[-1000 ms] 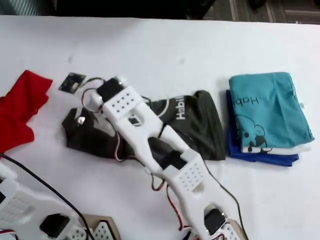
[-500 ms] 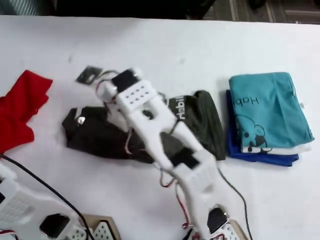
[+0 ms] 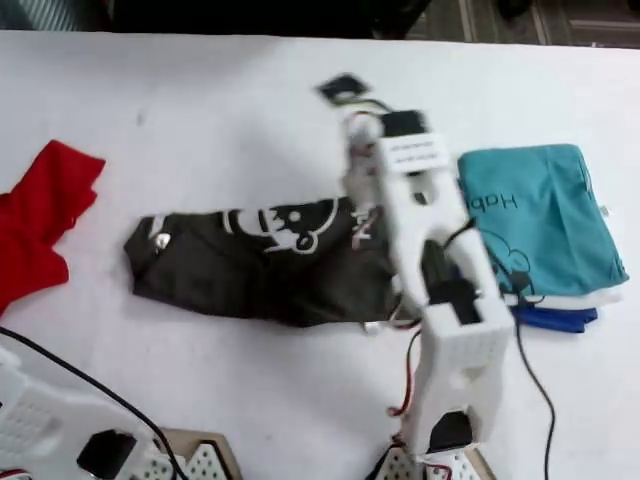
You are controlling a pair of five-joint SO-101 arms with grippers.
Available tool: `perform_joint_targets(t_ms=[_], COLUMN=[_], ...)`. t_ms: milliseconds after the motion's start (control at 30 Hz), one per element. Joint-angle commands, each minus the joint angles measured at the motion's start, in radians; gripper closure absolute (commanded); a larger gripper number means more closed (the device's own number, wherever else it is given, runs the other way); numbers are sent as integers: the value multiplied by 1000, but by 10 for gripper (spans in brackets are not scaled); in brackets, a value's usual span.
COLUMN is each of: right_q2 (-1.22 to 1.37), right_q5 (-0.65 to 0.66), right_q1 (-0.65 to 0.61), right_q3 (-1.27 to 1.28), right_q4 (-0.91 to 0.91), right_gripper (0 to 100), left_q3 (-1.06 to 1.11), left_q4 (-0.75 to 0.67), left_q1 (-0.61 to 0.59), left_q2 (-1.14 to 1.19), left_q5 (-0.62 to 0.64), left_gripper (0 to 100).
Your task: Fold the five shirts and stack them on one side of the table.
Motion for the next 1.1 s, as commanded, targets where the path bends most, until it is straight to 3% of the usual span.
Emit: perform_joint_targets(t_ms=[0,200,800,933,1067], right_q2=[-2,-2,209,263,265], right_q5=[-2,0,-40,-72,-72], right_q1=[39,33,59,44,31], right_q3=[-49,-51,-51,-55,-58], right_q4=[119,268,231,231,222], right_gripper=[914,622,616,692,938], left_q3=[-11,-6,-6,-6,-6], left_q4=[2,2,37,37,37], left_q1=[-19,-16,-18,-18,-16], left_q2=[-85,-104,-104,-102,-101], left_q5=[-3,2,-3,-3,-3], left_gripper=[976,975,975,975,974])
